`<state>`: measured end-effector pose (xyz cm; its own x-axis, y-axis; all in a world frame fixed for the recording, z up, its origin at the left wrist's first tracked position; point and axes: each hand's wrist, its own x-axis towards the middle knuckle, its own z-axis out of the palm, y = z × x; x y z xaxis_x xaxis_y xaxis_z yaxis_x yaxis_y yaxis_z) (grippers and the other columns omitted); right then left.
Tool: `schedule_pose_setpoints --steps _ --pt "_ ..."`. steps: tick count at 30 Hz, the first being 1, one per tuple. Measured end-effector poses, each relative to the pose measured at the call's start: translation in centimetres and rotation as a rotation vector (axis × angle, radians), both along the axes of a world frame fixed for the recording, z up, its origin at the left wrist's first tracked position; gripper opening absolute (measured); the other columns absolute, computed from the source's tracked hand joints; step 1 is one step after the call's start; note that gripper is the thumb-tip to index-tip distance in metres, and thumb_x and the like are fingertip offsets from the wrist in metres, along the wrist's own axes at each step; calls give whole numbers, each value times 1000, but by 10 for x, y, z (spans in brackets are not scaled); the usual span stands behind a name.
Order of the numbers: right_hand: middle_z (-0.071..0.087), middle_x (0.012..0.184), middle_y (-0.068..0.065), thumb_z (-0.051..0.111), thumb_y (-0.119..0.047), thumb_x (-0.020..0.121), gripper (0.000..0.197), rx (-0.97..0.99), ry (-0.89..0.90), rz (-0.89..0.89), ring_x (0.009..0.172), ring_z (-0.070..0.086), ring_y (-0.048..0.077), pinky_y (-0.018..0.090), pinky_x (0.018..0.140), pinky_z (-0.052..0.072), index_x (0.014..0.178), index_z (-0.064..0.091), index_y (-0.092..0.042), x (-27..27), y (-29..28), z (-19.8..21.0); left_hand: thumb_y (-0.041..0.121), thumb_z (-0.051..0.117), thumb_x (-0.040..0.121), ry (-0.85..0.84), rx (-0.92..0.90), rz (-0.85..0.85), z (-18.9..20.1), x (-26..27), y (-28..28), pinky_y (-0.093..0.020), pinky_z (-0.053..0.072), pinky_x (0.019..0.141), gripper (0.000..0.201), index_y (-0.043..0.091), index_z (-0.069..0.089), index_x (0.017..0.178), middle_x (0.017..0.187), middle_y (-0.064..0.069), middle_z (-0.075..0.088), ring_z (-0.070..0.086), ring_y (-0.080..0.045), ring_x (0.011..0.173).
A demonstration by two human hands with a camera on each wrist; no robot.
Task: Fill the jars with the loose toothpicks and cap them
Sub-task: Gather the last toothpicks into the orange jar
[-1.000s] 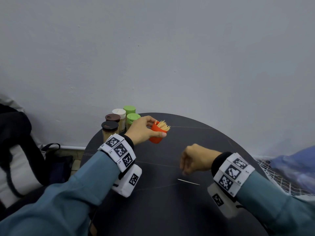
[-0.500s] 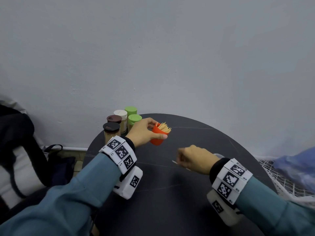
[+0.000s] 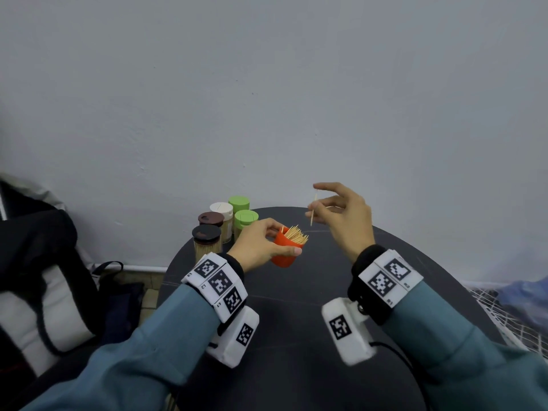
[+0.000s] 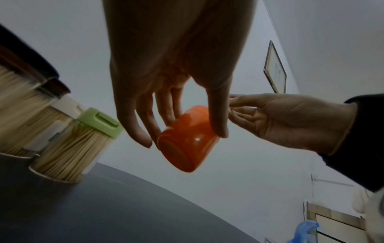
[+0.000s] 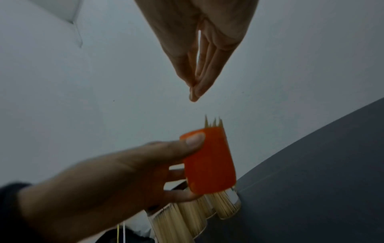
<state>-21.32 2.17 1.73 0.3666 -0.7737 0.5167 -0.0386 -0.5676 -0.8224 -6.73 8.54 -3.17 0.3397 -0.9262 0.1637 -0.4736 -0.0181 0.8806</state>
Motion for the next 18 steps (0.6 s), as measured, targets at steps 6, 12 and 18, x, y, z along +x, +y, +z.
schedule_pose_setpoints --steps 6,12,18 --pt "68 79 -10 70 -20 81 8 -123 181 -92 77 65 2 26 78 54 85 66 -25 9 0 -15 24 83 69 40 -29 -5 0 1 -2 -26 45 92 55 10 59 116 116 -6 63 58 -16 109" --pt "70 99 -17 58 -46 85 16 -87 303 -96 104 59 2 45 105 37 84 71 -36 -6 -12 -21 23 84 67 86 -37 -23 -1 -1 -7 -36 47 98 52 12 60 112 114 -8 65 59 -19 110" --pt "71 102 -9 60 -27 89 16 3 334 82 105 60 2 30 103 42 96 73 -23 -34 -18 -17 25 84 67 76 -29 -54 -2 -10 -15 -36 47 99 52 15 59 112 116 -6 64 58 -17 111"
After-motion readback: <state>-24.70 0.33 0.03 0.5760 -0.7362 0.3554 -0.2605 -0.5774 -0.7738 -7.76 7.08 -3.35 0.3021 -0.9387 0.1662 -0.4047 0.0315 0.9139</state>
